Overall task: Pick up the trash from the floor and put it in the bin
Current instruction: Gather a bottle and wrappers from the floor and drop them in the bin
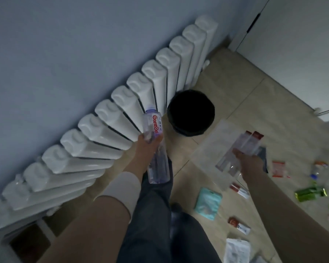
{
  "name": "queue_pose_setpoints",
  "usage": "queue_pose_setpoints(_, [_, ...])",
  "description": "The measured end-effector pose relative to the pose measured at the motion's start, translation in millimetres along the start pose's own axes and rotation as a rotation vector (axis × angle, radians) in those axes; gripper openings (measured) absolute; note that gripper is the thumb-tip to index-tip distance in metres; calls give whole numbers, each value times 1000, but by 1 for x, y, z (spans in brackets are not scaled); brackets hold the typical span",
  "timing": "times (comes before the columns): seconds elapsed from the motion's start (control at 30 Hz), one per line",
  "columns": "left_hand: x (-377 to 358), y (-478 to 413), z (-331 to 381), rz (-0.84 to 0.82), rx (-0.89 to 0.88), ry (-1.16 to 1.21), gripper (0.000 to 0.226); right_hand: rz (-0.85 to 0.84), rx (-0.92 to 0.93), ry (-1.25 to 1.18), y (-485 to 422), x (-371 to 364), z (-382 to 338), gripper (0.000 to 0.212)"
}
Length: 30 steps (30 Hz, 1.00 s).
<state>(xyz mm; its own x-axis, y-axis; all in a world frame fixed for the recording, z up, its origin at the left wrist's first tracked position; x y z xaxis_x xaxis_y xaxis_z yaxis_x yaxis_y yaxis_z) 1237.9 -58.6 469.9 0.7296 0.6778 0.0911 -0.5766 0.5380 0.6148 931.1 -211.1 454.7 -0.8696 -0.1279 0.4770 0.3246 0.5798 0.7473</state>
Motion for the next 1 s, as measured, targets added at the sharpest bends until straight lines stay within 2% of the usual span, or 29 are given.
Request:
queue_pose_setpoints(0.13, [-34, -75, 17, -85, 14, -112, 57, 33, -15, 60, -30, -37, -35, 49])
queue_pose_setpoints(0.23, [-67, -130, 17, -179, 3, -229, 54, 35, -1, 125, -60, -66, -56, 45])
queue_pose_setpoints(0.37, [-108, -184, 12, -250, 66, -230, 24, 33, 16, 184, -97, -99, -81, 42])
queue_pose_setpoints(0.4, [-118, -197, 7, -274, 85, -253, 25, 37, 24, 202, -109, -107, -87, 42])
queue_pose_setpoints(0.47, [-138, -227, -5, -304, 113, -288, 48, 47, 34, 230, -138, -126, -97, 40])
queue_pose_setpoints(0.53, [-156, -265, -29, -290, 133, -319, 62, 47, 33, 241, -177, -153, -99, 37])
queue_pose_setpoints(0.7, [-194, -347, -96, -249, 207, -339, 62, -47, 46, 378, -267, -224, -89, 48])
queue_pose_setpoints(0.83, [-209, -381, -125, -217, 322, -394, 86, -163, 27, 415, -310, -267, -73, 57])
queue_pose_setpoints(0.93, [-210, -394, -125, -190, 259, -542, 74, -195, 4, 386, -319, -276, -66, 71])
queue_pose_setpoints(1.0, [-210, -394, -115, -204, 175, -730, 68, -162, 93, 398, -315, -273, -71, 69])
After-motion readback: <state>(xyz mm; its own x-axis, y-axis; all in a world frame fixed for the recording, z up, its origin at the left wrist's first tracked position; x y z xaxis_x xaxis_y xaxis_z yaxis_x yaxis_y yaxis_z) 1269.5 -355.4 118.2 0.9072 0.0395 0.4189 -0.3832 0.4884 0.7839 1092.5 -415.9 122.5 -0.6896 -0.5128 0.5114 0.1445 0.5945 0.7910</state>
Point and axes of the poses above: each hand's wrist, its own y-axis away from the middle knuckle, its own x-axis out of the back of the hand, z = x × y, the point moved 7 cm from there along -y, towards the middle knuckle, and after that the axes turned 6 degrees about -x, right-handed, at the moved point
